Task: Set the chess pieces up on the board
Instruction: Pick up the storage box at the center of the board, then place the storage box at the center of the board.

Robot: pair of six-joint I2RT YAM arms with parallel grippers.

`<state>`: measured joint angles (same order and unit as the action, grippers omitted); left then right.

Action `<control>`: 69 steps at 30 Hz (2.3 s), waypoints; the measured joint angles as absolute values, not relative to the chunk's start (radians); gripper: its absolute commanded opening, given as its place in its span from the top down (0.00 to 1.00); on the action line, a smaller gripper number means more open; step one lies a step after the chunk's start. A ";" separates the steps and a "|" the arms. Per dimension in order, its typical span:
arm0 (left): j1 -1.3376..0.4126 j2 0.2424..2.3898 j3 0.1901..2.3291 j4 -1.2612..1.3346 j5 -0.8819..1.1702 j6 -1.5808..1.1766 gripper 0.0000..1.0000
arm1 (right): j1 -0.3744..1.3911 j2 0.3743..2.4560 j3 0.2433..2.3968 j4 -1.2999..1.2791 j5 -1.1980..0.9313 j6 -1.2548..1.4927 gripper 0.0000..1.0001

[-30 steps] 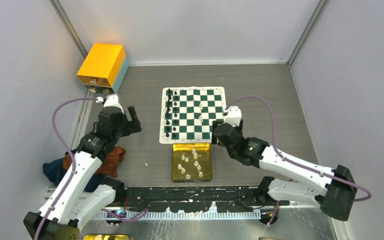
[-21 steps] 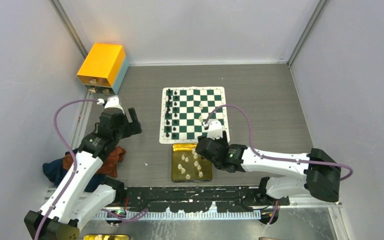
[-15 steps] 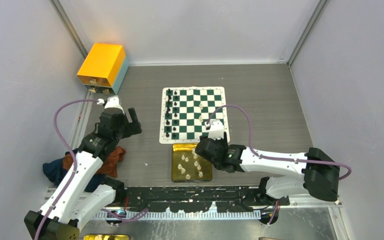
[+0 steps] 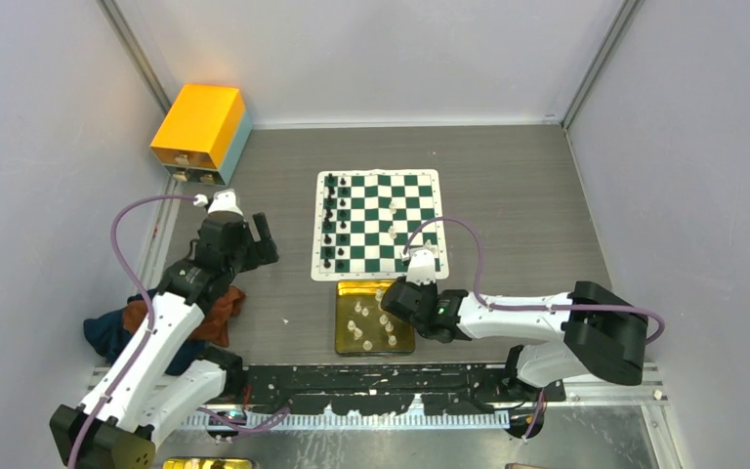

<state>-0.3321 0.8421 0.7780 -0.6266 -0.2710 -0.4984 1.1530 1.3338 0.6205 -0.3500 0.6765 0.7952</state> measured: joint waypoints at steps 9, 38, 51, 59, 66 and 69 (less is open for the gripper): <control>-0.333 0.861 0.778 -0.617 -0.269 -0.502 0.16 | 1.153 1.349 0.612 -0.313 0.656 0.823 0.94; -0.347 0.901 0.771 -0.594 -0.271 -0.521 0.17 | 0.967 1.082 0.842 -0.631 0.737 0.671 1.00; -0.348 0.920 0.771 -0.574 -0.268 -0.524 0.17 | 0.363 1.170 1.026 -0.633 0.577 0.456 1.00; -0.357 0.944 0.771 -0.573 -0.261 -0.525 0.18 | 0.175 1.380 1.120 -0.568 0.469 0.400 1.00; -0.387 0.985 0.771 -0.564 -0.261 -0.525 0.18 | 0.053 1.515 1.141 -0.486 0.409 0.390 1.00; -0.400 1.013 0.771 -0.550 -0.262 -0.525 0.18 | 0.028 1.565 1.145 -0.457 0.408 0.389 1.00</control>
